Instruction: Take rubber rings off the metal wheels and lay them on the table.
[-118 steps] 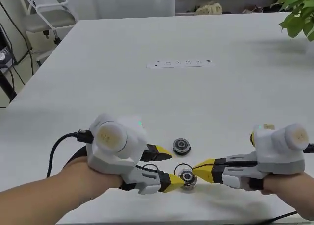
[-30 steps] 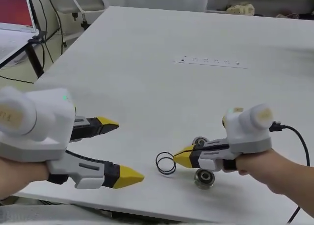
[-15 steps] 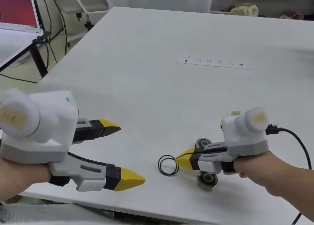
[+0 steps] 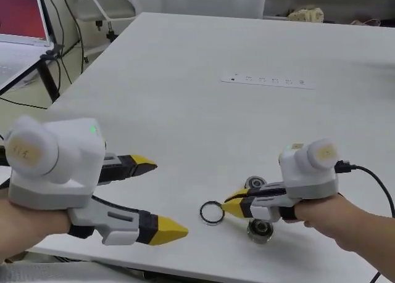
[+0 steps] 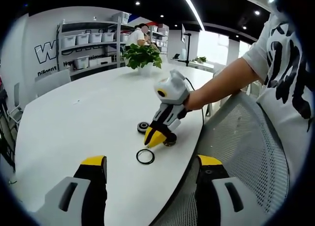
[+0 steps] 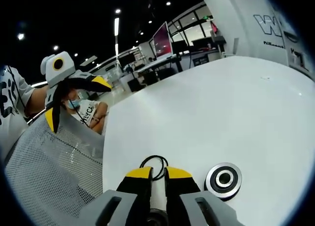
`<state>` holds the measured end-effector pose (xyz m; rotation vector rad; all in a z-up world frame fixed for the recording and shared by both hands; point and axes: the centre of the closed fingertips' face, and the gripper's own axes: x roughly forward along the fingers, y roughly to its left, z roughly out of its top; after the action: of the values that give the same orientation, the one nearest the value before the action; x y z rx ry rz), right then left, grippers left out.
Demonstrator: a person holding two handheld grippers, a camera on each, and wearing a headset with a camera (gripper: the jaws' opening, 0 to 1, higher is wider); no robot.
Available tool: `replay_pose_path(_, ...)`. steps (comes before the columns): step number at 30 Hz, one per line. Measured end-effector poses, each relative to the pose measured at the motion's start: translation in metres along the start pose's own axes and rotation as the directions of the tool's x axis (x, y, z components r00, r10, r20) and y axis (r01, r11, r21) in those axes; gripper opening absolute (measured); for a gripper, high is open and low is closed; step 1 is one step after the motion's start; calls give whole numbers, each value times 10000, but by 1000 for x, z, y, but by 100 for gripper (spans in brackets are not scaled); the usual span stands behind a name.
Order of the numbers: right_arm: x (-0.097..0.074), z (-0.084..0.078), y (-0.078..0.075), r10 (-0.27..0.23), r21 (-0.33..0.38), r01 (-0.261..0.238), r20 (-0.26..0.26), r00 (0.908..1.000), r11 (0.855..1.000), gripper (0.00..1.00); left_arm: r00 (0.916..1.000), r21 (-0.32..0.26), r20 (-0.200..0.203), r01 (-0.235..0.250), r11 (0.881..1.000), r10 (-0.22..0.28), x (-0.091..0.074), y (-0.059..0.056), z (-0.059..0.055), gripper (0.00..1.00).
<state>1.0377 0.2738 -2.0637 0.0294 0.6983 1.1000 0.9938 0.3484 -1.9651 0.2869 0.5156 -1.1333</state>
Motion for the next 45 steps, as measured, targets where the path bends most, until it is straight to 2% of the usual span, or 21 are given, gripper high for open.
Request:
replay_pose_path(8, -2, 4, 0, -15, 33, 14, 190, 9998, 10000, 11, 10000, -19, -12, -2, 10000, 2, 0, 0, -1, 71)
replay_pose_path(21, -9, 26, 8, 205, -16, -205, 904, 9957, 9998, 15, 10000, -112, 63, -47, 9999, 48, -1, 3, 2, 70)
replay_pose_path(29, -18, 38, 5, 107, 4, -108, 1367, 9906, 9999, 17, 9999, -116, 101, -86, 9999, 87, 0, 7, 5, 70)
replay_pose_path(45, -41, 45, -3, -236, 104, 220, 1928, 9810, 9997, 19, 10000, 50, 26, -57, 10000, 57, 13, 16, 14, 69)
